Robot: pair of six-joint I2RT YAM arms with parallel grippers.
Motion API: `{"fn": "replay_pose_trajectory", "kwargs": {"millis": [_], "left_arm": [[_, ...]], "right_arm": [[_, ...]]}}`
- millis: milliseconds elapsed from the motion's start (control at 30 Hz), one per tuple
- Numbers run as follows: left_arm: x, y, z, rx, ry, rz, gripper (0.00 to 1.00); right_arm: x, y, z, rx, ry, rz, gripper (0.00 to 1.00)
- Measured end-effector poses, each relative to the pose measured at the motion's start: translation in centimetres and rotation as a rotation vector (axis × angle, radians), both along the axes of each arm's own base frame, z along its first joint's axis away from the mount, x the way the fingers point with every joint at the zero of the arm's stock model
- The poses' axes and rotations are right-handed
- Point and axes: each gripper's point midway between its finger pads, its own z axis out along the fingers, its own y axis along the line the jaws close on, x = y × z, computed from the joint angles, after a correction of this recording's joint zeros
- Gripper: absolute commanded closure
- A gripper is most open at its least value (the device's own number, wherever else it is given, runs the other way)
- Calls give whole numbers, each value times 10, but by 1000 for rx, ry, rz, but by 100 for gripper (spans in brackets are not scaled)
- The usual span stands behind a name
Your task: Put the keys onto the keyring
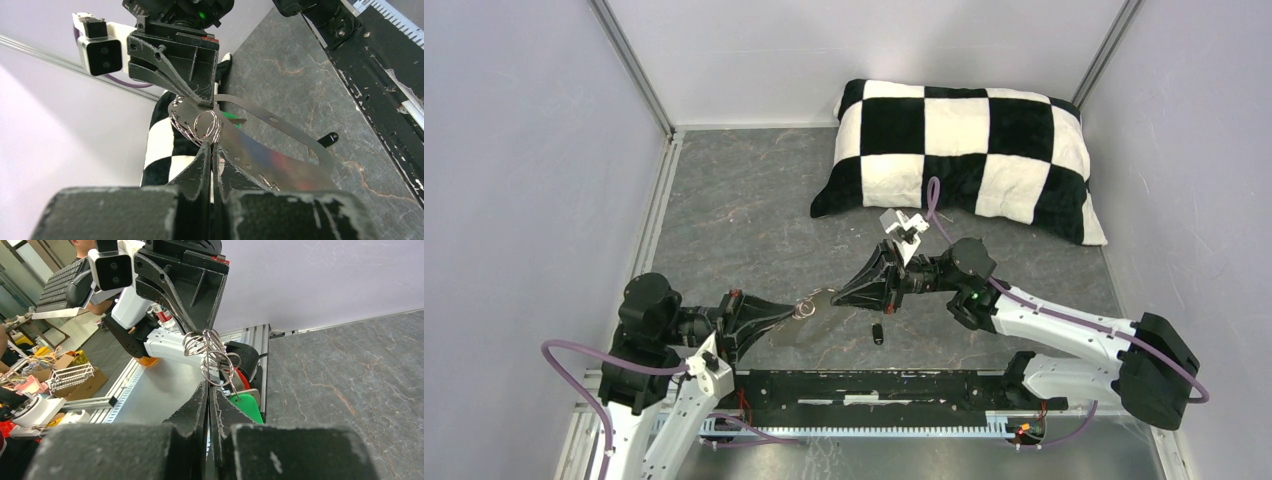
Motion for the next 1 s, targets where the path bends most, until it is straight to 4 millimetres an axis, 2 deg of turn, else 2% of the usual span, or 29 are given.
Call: {"fn": "replay_pose_trajectory", "kwargs": {"millis": [67,167,233,300,367,500,600,733,867,1000], "left_arm": [[0,0,-1,2,12,1,98],[1,0,-1,6,80,4,98],[4,-1,1,9,177,11,98],[11,-3,1,13,298,26,98],[21,-5,-3,21,440,49,98],[33,-10,-13,31,689,75,98],[34,-12,-13,19,814,74,98],[34,-14,-10,0,890,69,98],[33,-15,-4,-12,917,63,98],[33,-15,-4,-12,931,65,98]], "right_arm": [[2,1,0,-5,1,-5,75],[9,6,1,-27,10,-22,60],[18,9,2,-46,20,-51,54],[34,9,4,-65,26,-104,40],[47,8,3,-87,10,-160,35],[57,0,-3,-134,-76,-225,34],[51,-11,5,-123,-200,-244,38],[41,-16,14,-98,-357,-242,44],[40,-11,0,-135,-411,-226,43],[44,-10,-19,-170,-375,-239,44]]}}
